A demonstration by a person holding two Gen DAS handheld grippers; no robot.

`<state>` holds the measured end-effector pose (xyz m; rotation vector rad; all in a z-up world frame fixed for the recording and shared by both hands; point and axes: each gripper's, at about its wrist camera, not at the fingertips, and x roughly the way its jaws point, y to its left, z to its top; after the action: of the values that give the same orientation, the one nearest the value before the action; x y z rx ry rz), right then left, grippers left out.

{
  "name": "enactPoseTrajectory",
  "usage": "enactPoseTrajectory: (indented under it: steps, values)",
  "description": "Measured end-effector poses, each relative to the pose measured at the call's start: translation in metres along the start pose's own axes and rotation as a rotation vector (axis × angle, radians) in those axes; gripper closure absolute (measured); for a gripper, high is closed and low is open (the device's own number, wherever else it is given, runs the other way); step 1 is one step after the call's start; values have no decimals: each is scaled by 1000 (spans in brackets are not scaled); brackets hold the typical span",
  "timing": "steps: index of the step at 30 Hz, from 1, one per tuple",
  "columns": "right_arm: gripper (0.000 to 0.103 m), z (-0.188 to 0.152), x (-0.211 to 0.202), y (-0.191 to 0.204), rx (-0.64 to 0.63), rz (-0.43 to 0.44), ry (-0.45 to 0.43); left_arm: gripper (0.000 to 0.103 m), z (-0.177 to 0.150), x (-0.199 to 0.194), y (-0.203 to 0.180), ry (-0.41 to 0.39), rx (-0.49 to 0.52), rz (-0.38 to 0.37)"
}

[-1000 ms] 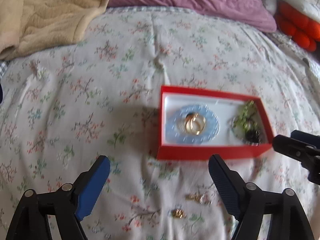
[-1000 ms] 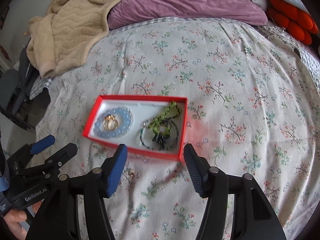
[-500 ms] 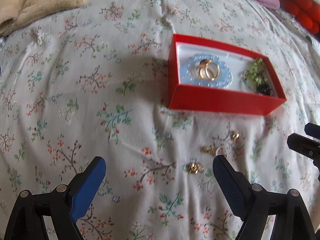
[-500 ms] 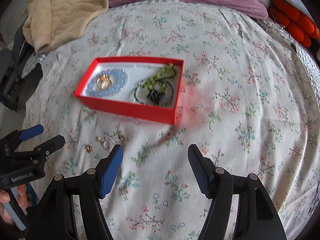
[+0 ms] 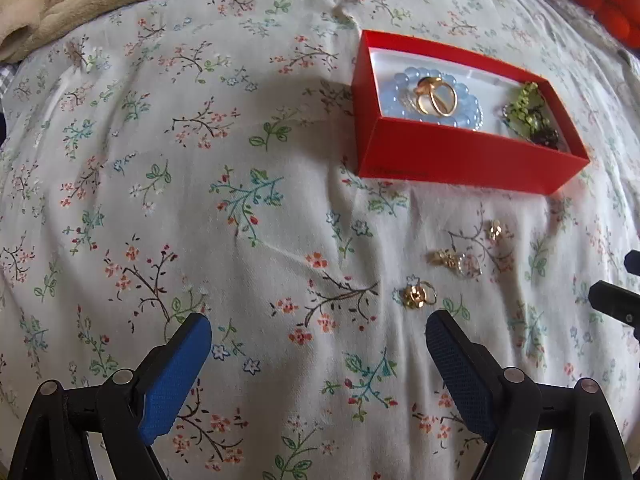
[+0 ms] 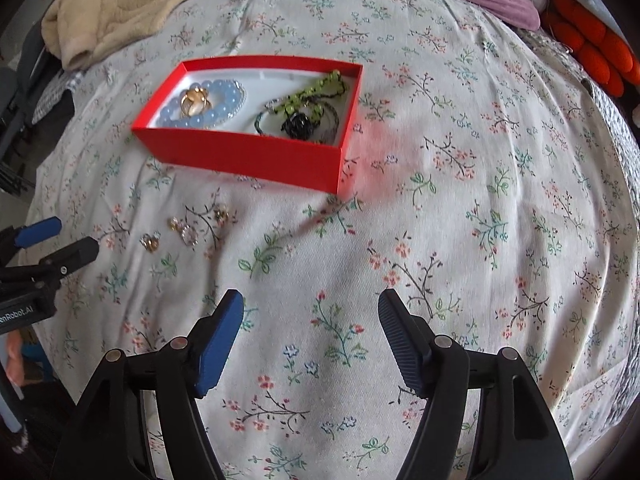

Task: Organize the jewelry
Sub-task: 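Move both tools back to the small gold earrings beside the box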

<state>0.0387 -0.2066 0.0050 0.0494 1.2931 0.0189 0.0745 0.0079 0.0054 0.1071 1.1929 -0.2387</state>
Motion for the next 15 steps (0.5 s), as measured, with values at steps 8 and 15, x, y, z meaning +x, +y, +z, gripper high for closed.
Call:
enactPoseTrajectory:
  steps: [8, 15]
  values:
    - [30, -9, 5, 2, -33, -25, 18, 12, -9, 8, -1, 22, 26, 2]
    - [30, -14, 19, -2, -33, -47, 54, 13, -11, 15, 1, 37, 15, -45]
